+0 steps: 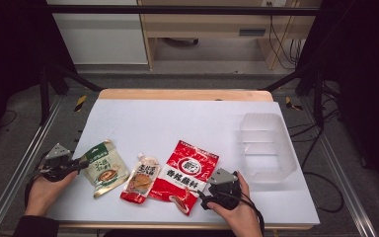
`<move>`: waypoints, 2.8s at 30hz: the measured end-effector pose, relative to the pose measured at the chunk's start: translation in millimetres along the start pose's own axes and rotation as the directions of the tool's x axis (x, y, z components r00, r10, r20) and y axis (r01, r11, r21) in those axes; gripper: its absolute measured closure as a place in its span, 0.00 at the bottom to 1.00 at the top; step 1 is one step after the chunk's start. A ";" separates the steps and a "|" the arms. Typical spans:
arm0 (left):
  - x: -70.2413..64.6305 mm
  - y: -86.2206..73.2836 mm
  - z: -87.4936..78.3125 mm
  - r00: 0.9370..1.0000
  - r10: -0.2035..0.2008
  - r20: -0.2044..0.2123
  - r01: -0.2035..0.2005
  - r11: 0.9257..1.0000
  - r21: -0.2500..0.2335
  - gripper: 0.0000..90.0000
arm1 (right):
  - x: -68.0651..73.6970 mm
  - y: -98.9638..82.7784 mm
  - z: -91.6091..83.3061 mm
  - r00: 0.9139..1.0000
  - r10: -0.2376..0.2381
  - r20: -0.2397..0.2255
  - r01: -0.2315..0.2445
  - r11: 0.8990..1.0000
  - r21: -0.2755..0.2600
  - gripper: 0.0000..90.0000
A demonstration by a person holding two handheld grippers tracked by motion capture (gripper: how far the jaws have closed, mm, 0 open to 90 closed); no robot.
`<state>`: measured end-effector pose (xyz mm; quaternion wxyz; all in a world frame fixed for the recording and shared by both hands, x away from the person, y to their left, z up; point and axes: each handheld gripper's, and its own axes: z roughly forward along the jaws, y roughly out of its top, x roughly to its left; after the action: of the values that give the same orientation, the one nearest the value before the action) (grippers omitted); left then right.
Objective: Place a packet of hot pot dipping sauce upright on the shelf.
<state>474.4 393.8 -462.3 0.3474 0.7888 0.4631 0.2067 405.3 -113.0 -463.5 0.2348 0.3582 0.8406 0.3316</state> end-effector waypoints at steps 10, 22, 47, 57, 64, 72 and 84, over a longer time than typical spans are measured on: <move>-8.7 7.1 -20.9 0.997 0.065 -0.041 -0.066 0.998 -0.024 1.00 | 0.3 0.2 -1.1 1.000 0.004 0.001 -0.004 1.000 -0.002 0.11; -37.3 33.7 -82.2 0.990 0.141 -0.009 -0.140 0.974 -0.177 1.00 | -0.9 0.4 -3.4 1.000 0.003 0.004 -0.003 1.000 -0.012 0.11; -106.0 113.8 -109.5 0.912 0.411 0.009 -0.402 0.897 -0.182 1.00 | -3.5 47.9 -30.9 0.992 -0.058 -0.108 0.045 0.992 -0.116 0.08; -138.5 149.5 -88.7 0.867 0.492 0.077 -0.471 0.860 -0.199 1.00 | -18.0 84.6 -40.3 0.983 -0.142 -0.116 0.130 0.986 -0.104 0.18; -161.5 163.9 -65.8 0.836 0.534 0.125 -0.505 0.839 -0.203 1.00 | -27.1 100.9 -41.2 0.968 -0.223 -0.115 0.214 0.973 -0.081 0.24; -178.7 172.6 -52.4 0.815 0.559 0.153 -0.526 0.825 -0.207 1.00 | -38.2 114.6 -45.3 0.947 -0.297 -0.123 0.294 0.955 -0.045 0.22; -201.4 176.6 -42.9 0.779 0.596 0.196 -0.558 0.801 -0.218 1.00 | -47.6 137.0 -59.8 0.916 -0.380 -0.127 0.382 0.924 -0.015 0.25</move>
<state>452.4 174.8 -303.7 0.3812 0.8844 0.1334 0.2337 458.8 -100.6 -316.6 0.2387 0.1670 0.9092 0.2974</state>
